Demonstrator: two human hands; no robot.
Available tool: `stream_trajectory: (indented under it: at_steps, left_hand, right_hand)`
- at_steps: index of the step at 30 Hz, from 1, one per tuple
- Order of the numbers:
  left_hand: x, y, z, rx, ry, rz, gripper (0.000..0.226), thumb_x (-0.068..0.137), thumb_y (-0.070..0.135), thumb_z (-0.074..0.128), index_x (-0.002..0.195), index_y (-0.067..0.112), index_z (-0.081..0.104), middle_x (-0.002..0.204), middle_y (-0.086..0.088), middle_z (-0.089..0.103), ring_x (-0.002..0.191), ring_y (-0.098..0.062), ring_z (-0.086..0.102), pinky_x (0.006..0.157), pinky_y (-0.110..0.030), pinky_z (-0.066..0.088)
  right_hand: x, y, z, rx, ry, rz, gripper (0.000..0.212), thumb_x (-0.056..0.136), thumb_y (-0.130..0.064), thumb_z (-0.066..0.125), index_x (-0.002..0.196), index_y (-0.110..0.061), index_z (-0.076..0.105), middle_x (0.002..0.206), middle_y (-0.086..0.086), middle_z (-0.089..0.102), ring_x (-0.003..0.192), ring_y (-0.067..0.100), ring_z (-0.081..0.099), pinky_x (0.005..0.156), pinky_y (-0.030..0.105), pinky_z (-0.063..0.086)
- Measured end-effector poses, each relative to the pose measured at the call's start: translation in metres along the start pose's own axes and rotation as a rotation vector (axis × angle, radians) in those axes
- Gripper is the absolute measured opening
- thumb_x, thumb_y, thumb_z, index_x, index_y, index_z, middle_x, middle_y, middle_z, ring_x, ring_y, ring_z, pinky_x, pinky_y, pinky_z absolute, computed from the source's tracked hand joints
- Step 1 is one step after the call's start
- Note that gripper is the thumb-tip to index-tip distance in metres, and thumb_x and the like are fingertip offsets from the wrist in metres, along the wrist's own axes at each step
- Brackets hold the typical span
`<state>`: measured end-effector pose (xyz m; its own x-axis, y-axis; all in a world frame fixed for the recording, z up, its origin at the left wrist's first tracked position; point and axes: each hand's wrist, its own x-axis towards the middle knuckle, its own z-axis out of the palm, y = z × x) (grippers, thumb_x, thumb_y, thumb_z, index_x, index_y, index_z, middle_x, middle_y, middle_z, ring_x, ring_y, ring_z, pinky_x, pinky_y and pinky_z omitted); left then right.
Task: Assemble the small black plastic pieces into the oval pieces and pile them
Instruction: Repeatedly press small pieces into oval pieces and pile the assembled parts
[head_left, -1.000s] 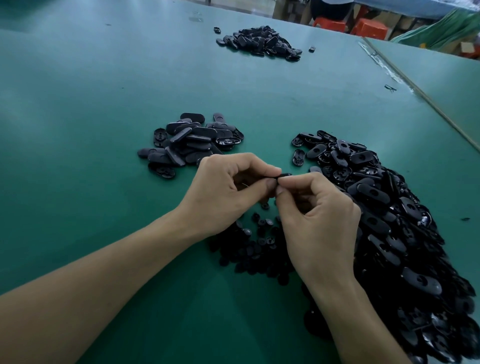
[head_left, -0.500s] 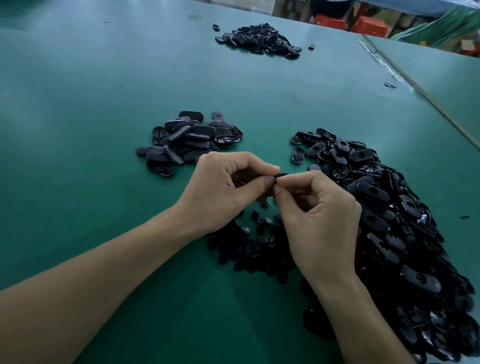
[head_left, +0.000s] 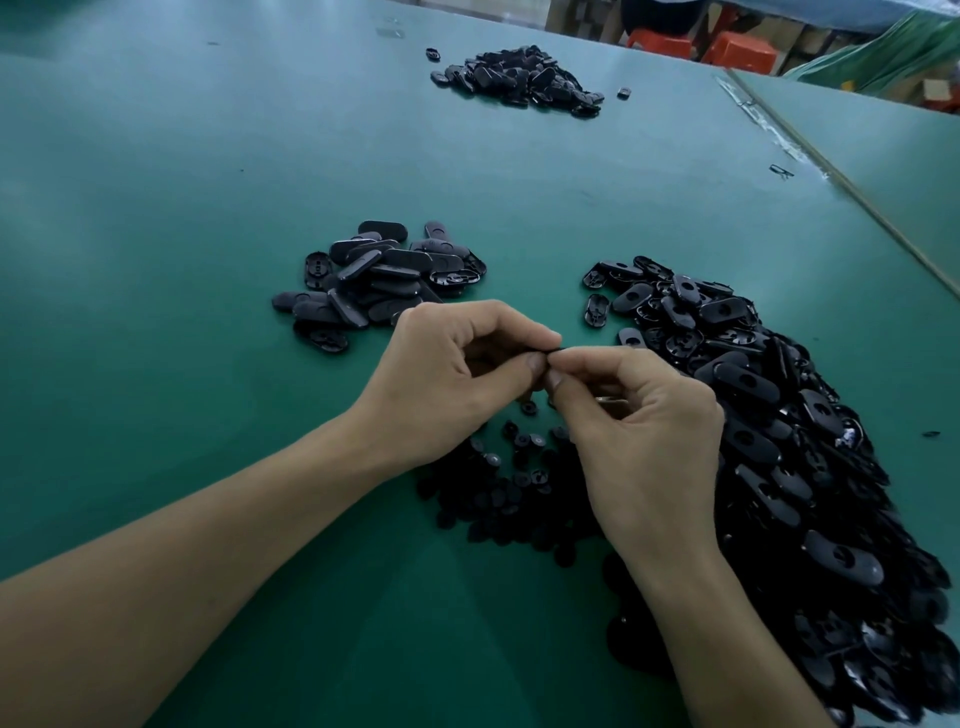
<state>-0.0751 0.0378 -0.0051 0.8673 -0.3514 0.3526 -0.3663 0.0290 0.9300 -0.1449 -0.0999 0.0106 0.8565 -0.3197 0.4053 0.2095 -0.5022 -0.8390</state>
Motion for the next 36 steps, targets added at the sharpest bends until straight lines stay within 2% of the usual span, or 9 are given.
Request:
stream_trajectory:
  at_steps: [3,11,15,22,29,33,36]
  left_hand:
    - [0.0003,0.0003,-0.0002,0.009,0.008,0.005,0.021,0.083,0.007,0.069,0.093,0.024,0.075,0.087,-0.001,0.078,0.080,-0.022,0.076,0.080,-0.041,0.062]
    - [0.0008,0.0029,0.0001,0.035,0.032,0.033,0.021,0.083,0.007,0.069,0.094,0.024,0.075,0.087,0.001,0.077,0.076,-0.020,0.074,0.071,-0.032,0.061]
    - [0.0006,0.0027,0.0004,0.009,0.022,0.026,0.020,0.083,0.007,0.070,0.093,0.023,0.076,0.087,-0.004,0.078,0.078,-0.025,0.075,0.077,-0.039,0.063]
    - [0.0005,0.0025,0.0005,0.009,0.000,0.011,0.020,0.083,0.008,0.069,0.092,0.025,0.075,0.086,-0.003,0.078,0.080,-0.027,0.075,0.079,-0.044,0.062]
    - [0.0001,0.0024,-0.0012,0.030,-0.016,0.003,0.022,0.083,0.006,0.067,0.094,0.024,0.074,0.088,-0.002,0.077,0.085,-0.022,0.074,0.081,-0.047,0.061]
    - [0.0001,0.0019,-0.0015,0.032,-0.036,0.007,0.032,0.079,-0.002,0.062,0.095,0.022,0.073,0.089,-0.001,0.077,0.084,-0.021,0.075,0.078,-0.043,0.062]
    - [0.0000,0.0023,-0.0021,0.007,-0.038,-0.003,0.032,0.078,-0.004,0.061,0.095,0.021,0.073,0.085,0.000,0.077,0.077,-0.018,0.075,0.070,-0.030,0.061]
  right_hand:
    - [0.0001,-0.0003,0.0008,0.019,-0.005,0.024,0.020,0.086,-0.007,0.076,0.088,-0.027,0.077,0.078,-0.012,0.073,0.073,0.005,0.071,0.067,0.011,0.052]
    - [-0.0013,-0.0026,0.0033,0.038,0.013,0.021,0.017,0.088,-0.007,0.074,0.090,-0.024,0.075,0.075,-0.016,0.072,0.071,0.004,0.070,0.065,0.010,0.051]
    - [-0.0021,-0.0031,0.0033,0.034,0.021,0.013,0.018,0.087,-0.006,0.074,0.088,-0.025,0.074,0.075,-0.015,0.072,0.068,0.004,0.069,0.062,0.009,0.049]
    - [-0.0021,-0.0010,0.0027,0.016,0.021,0.007,0.019,0.086,-0.006,0.075,0.087,-0.025,0.075,0.074,-0.016,0.072,0.069,0.004,0.070,0.064,0.010,0.050]
    - [-0.0014,-0.0006,0.0023,0.046,-0.012,0.010,0.023,0.087,-0.005,0.075,0.091,-0.027,0.076,0.083,-0.013,0.073,0.075,0.005,0.071,0.067,0.009,0.051]
    - [-0.0018,0.0003,0.0044,-0.004,-0.019,-0.022,0.022,0.086,-0.005,0.075,0.095,-0.025,0.078,0.087,-0.009,0.071,0.077,0.004,0.068,0.065,0.005,0.047]
    - [-0.0033,0.0010,0.0064,-0.021,0.000,-0.029,0.019,0.087,-0.004,0.075,0.096,-0.021,0.079,0.087,-0.006,0.073,0.075,0.004,0.068,0.063,0.003,0.046]
